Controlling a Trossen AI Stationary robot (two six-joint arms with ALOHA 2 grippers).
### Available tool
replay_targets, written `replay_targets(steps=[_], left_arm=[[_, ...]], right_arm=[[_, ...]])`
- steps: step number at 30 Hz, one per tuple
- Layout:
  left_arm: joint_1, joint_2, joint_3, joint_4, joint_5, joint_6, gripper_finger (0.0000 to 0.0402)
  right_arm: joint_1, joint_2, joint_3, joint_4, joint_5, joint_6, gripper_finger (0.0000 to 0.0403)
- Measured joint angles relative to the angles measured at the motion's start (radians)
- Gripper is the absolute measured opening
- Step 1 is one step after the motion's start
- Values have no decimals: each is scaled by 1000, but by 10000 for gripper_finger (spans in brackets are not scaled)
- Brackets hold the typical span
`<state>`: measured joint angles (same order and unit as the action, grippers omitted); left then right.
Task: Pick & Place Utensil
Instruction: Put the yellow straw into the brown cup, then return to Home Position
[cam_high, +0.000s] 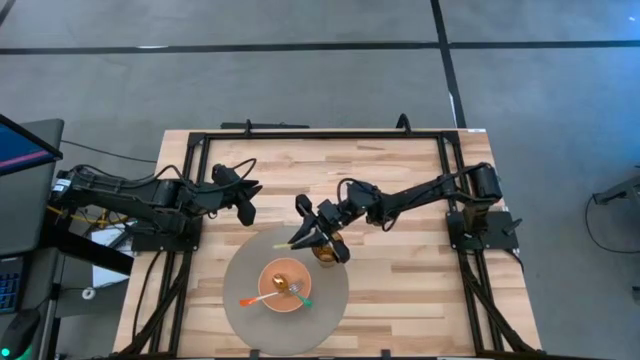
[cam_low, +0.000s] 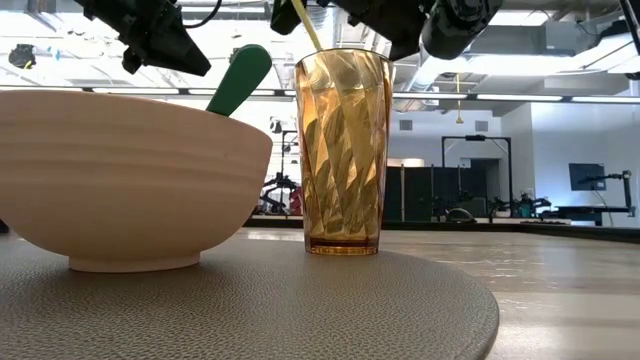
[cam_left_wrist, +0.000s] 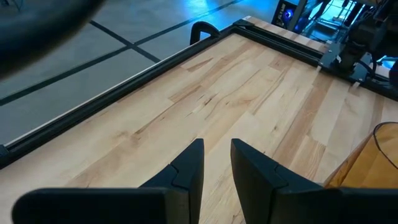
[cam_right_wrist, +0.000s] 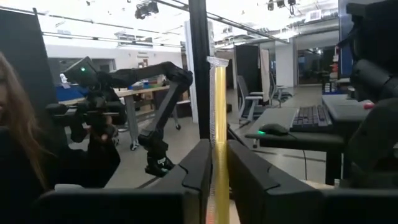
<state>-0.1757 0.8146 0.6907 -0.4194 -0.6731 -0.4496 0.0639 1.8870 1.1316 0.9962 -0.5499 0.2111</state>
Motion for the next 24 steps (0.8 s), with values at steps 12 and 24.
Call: replay_targets(steps=[12,24], left_arm=[[0,0,0,1,0,0,81],[0,0,0,1,0,0,81]], right_arm=[[-25,-3,0,3,-79,7,62],[-150,-104,-1,1,-398,213,60]])
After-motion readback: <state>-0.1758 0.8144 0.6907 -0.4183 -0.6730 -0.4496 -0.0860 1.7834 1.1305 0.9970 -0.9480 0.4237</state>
